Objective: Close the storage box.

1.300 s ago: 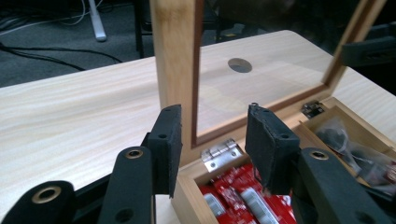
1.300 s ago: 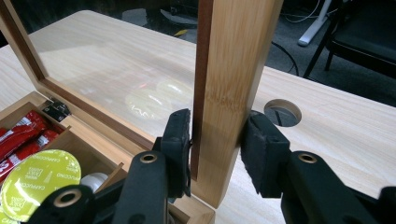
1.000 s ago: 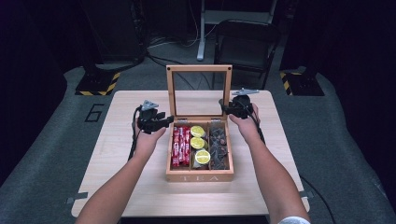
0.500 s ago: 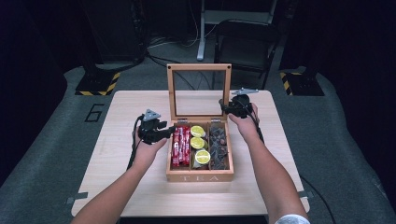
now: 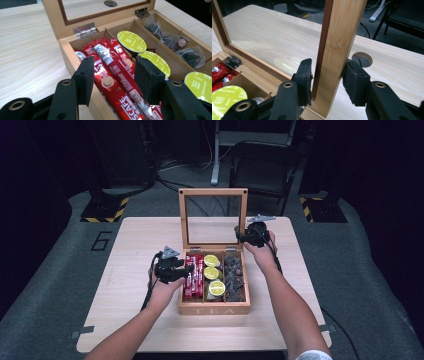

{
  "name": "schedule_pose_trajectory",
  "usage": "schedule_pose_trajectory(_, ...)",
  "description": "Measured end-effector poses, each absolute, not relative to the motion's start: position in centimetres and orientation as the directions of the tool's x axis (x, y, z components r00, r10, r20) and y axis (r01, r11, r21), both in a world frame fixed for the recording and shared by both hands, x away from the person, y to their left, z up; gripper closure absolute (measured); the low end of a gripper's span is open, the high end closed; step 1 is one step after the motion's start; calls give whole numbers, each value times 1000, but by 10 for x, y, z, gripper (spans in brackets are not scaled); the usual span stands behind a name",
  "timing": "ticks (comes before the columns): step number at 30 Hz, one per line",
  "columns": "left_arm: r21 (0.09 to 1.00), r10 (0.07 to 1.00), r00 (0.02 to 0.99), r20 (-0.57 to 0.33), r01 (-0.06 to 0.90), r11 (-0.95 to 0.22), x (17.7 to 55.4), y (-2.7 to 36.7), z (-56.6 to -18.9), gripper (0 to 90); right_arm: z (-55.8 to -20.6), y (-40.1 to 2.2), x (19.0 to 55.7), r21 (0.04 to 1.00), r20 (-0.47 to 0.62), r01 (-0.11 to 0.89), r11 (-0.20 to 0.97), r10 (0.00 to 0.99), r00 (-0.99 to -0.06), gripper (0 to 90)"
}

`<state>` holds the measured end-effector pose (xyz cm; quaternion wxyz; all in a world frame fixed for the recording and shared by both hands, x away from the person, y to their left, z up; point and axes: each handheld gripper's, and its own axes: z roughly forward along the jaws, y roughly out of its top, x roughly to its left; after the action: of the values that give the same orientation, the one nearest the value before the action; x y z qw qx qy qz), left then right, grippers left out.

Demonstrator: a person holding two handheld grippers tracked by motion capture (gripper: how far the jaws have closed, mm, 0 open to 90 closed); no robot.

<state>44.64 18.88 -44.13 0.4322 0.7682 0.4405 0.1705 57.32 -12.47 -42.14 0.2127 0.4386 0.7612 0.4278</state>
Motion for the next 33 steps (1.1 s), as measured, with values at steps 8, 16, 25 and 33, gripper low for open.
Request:
schedule_pose_trajectory(8, 811, 823, 551, -138, 540, -225, 445, 178, -450, 483, -423, -124, 573, 837, 52, 487, 249, 849, -525, 586)
schedule_pose_trajectory(16, 798, 816, 564, -128, 547, -253, 443, 163, -459, 461, -424, -125, 572, 840, 54, 482, 247, 847, -529, 581)
schedule_pose_trajectory(25, 802, 825, 556, -98, 534, -265, 441, 156, -463, 437, -424, -125, 573, 842, 55, 480, 246, 846, -530, 581)
schedule_pose_trajectory(33, 801, 834, 545, -89, 536, -265, 441, 156, -465, 496, -424, -125, 571, 840, 50, 482, 250, 849, -527, 580)
